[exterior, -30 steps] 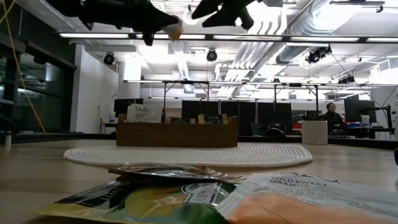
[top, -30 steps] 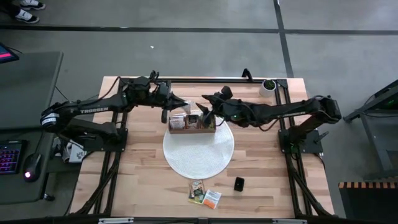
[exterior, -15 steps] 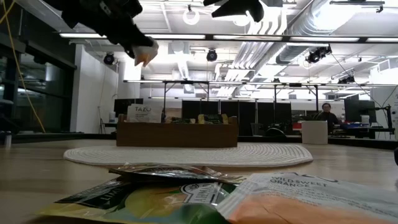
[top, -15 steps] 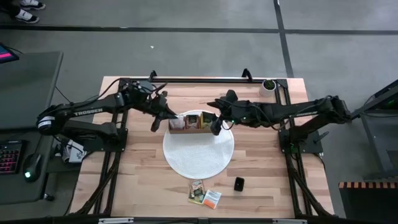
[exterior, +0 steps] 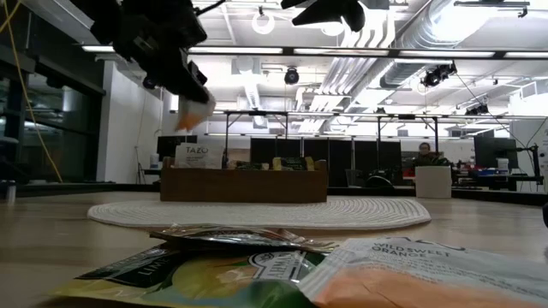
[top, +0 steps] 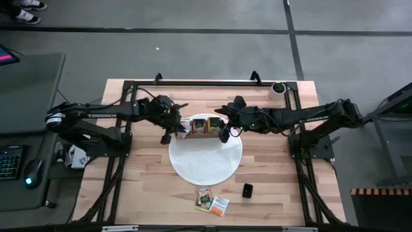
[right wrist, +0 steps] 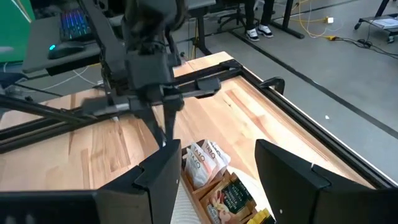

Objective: Pick & Place Tea
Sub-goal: Put the orange tea bag into the left section of the wooden organizer

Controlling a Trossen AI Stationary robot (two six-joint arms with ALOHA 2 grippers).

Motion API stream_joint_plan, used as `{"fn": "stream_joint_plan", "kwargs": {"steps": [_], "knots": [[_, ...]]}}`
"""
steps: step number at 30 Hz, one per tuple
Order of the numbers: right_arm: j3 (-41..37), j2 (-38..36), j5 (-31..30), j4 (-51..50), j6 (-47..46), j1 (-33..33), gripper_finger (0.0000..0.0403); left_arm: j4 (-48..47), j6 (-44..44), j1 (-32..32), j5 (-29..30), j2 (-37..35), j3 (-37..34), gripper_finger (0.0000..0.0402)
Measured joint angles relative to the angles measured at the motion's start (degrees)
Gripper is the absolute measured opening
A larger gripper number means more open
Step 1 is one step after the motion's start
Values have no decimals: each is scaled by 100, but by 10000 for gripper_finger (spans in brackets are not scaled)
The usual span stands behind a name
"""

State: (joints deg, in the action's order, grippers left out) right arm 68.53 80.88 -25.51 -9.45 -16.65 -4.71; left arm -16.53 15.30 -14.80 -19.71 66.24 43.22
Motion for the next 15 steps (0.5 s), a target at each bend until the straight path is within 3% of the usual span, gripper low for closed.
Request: {"fn": "stream_joint_plan", "kwargs": {"steps": [15], "knots": [[0,2,86,-72,-134,2,200,390,265,170,789,724,2,0]]}}
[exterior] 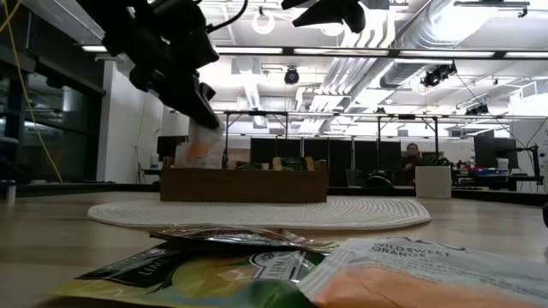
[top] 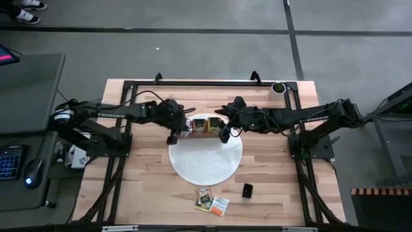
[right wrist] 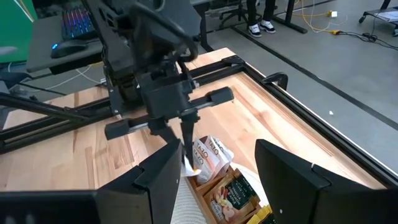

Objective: Pick & Place Tea
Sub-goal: Put the orange tea bag into the left section of the wooden organizer

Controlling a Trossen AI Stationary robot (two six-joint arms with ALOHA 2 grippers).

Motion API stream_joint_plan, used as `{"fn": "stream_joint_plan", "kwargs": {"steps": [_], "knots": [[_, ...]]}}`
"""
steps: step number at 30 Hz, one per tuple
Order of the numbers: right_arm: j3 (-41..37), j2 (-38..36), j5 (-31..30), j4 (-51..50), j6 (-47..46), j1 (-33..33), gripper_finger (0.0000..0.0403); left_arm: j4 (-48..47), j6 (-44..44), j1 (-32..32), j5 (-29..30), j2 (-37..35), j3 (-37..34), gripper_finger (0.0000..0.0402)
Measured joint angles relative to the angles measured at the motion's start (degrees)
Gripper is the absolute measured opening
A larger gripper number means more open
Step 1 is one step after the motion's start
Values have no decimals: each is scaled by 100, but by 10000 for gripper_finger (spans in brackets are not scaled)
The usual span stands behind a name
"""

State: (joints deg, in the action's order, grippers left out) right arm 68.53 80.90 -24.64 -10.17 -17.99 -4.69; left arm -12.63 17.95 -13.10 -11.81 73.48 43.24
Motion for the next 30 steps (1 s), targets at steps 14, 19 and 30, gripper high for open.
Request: {"fn": "stream_joint_plan", "kwargs": {"steps": [14,19,30], "knots": [[0,0,0,-33,-20,0,202,-23,197,-3,998,286,0,0],[0,0,-3,-33,-14,0,200,-38,195,-3,1190,286,0,0],[0,2,-24,-99,-1,2,202,-70,195,-3,1193,358,1,1]]}}
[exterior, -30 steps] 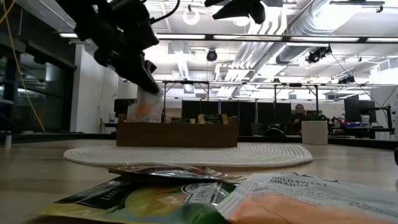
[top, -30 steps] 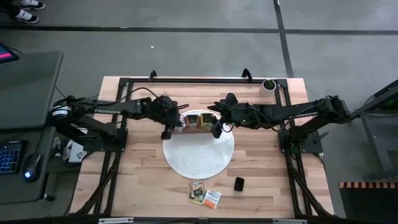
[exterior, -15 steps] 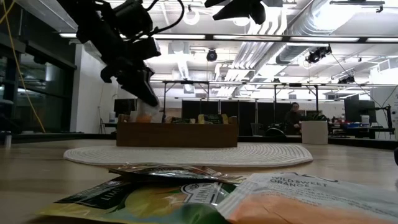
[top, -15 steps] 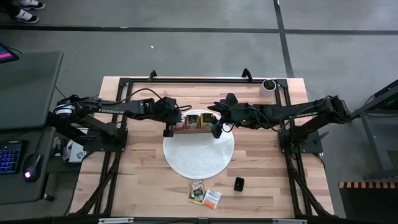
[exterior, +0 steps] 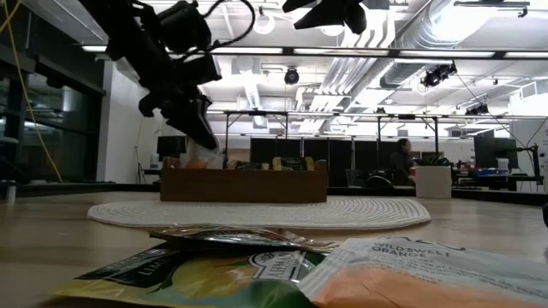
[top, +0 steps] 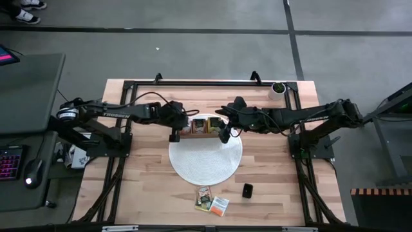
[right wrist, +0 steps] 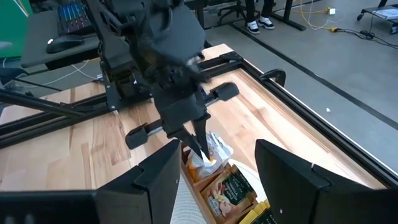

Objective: Pick & Place Tea
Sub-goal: Put the orange tea bag into the left section of the wooden organizer

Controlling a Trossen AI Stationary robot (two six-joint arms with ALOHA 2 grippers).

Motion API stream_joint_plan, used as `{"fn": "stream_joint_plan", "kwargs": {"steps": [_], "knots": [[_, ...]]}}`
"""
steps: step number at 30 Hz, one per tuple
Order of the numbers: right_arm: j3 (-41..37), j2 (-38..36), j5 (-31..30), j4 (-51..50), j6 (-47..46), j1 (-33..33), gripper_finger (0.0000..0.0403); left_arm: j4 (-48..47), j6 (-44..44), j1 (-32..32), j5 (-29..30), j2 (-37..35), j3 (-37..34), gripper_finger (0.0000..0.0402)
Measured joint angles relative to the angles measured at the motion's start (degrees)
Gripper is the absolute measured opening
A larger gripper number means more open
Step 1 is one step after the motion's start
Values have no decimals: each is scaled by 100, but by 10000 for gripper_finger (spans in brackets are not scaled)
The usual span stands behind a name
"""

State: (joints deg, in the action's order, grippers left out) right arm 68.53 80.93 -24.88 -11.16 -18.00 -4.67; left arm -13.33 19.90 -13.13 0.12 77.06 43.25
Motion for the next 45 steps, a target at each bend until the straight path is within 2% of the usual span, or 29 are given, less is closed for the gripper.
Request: {"fn": "stream_joint_plan", "kwargs": {"steps": [5,8,17,22,38,45], "knots": [[0,0,0,-18,0,0,200,-32,6,0,-95,199,-1,4],[0,2,0,-36,0,0,201,13,71,0,-232,306,-1,24],[0,2,42,-73,-3,0,200,113,-59,-1,-204,323,-1,147],[0,2,78,-109,-2,0,202,80,-103,0,-148,256,-3,191],[0,2,363,-501,-8,0,204,-781,-365,-2,396,-1130,-8,199],[0,2,407,-538,-4,0,204,-727,-443,0,409,-1252,-1,199]]}}
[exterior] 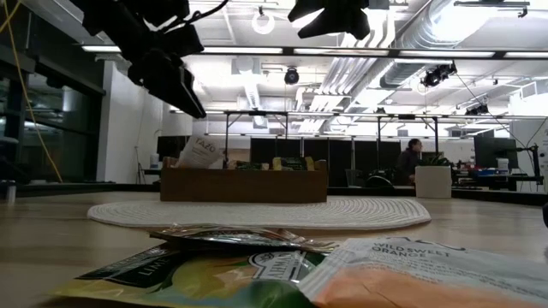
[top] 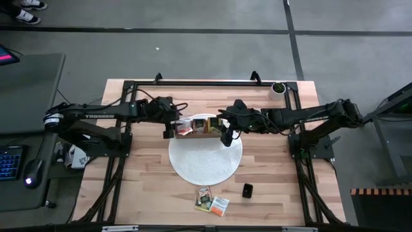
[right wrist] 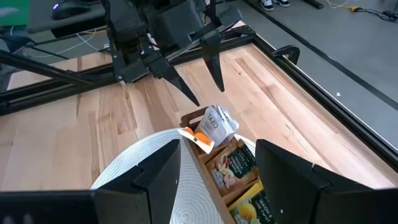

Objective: Pick & Place Tea
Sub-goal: Put the orange tea bag into the left section of the wooden organizer

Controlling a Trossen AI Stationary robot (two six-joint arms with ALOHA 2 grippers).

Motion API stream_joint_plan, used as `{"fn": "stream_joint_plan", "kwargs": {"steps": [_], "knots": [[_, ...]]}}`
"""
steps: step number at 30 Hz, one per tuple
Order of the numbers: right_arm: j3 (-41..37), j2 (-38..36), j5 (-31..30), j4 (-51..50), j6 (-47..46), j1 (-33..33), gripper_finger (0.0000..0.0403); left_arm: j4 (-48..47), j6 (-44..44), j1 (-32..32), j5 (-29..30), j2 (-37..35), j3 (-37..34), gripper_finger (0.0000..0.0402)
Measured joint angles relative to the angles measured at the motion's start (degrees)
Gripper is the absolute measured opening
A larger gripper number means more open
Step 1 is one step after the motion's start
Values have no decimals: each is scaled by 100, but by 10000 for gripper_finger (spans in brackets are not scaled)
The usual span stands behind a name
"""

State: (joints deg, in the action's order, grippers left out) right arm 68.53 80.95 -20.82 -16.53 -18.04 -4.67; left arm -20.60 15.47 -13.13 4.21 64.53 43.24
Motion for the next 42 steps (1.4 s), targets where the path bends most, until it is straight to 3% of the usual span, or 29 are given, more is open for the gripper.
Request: {"fn": "stream_joint_plan", "kwargs": {"steps": [10,16,20,29,36,42], "knots": [[0,0,329,-94,-129,0,204,92,-250,0,-60,35,0,199],[0,0,453,-225,-146,-62,204,91,-505,2,-876,-105,0,199],[0,0,960,-371,36,-189,204,-141,-743,2,-1527,-105,0,199],[0,0,1255,-1074,46,-864,204,-307,-1739,34,-2275,-286,2,199],[1,108,1089,-1024,-272,-1672,204,-152,-2178,572,-2058,-271,0,199],[2,761,1071,-858,-994,-2231,204,-97,-2897,1259,-1619,-269,-2,199]]}}
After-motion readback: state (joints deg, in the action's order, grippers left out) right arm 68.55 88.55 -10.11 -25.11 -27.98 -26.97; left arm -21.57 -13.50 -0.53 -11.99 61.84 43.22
